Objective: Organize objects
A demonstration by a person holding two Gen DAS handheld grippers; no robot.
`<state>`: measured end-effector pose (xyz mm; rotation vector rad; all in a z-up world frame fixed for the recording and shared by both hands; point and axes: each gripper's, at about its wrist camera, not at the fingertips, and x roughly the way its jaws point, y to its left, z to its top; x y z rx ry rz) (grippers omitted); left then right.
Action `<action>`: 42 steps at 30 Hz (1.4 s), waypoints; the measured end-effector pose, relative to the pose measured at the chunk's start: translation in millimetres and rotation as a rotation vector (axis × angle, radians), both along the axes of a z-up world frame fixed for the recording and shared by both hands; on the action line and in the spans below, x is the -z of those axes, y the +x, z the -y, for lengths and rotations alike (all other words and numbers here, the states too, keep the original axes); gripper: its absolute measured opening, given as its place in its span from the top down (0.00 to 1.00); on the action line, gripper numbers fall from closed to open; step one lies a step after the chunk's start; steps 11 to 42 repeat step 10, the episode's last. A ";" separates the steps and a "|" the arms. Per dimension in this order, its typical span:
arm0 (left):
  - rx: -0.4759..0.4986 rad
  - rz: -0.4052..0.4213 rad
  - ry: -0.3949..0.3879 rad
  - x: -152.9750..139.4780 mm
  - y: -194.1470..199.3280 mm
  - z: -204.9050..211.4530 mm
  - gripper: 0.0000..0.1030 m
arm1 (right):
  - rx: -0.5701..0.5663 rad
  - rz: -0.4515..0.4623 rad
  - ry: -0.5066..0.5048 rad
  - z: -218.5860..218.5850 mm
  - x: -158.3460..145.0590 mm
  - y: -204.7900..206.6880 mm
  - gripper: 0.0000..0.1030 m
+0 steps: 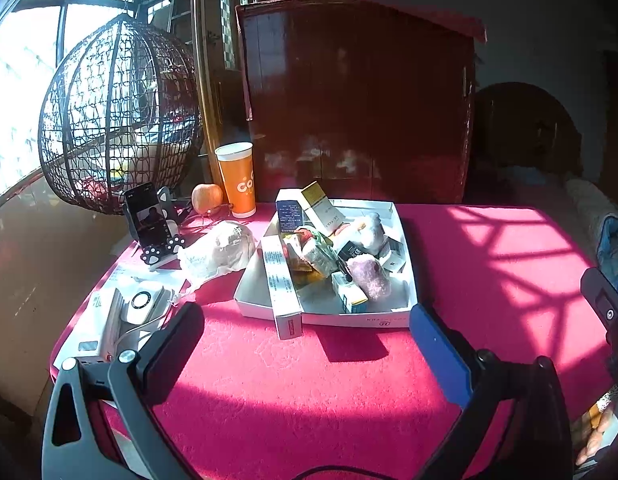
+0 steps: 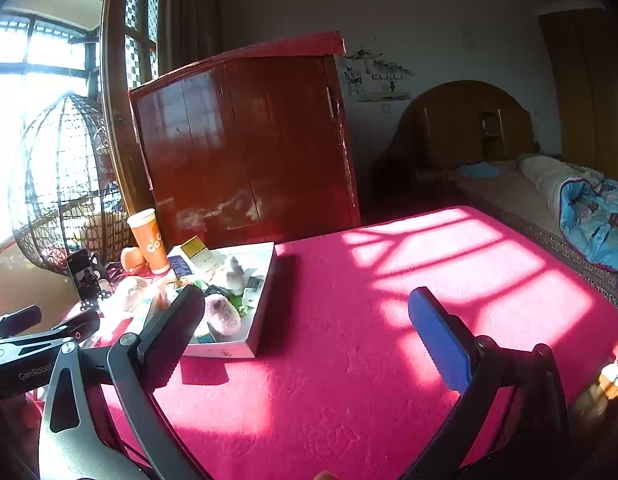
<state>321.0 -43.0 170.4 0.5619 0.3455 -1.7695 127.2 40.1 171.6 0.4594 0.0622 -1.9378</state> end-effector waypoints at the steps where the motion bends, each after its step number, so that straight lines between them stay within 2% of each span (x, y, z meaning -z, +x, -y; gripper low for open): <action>1: 0.000 0.000 0.001 0.4 -0.1 0.1 0.00 | 0.000 0.001 0.002 0.4 0.6 -0.4 0.00; 8: -0.006 0.000 -0.023 1.1 -0.7 -2.4 0.00 | 0.005 0.013 0.009 0.2 4.1 -3.2 0.00; 42: 0.005 -0.003 -0.011 2.3 -1.2 -1.1 0.00 | 0.004 0.018 0.014 0.6 5.0 -3.9 0.00</action>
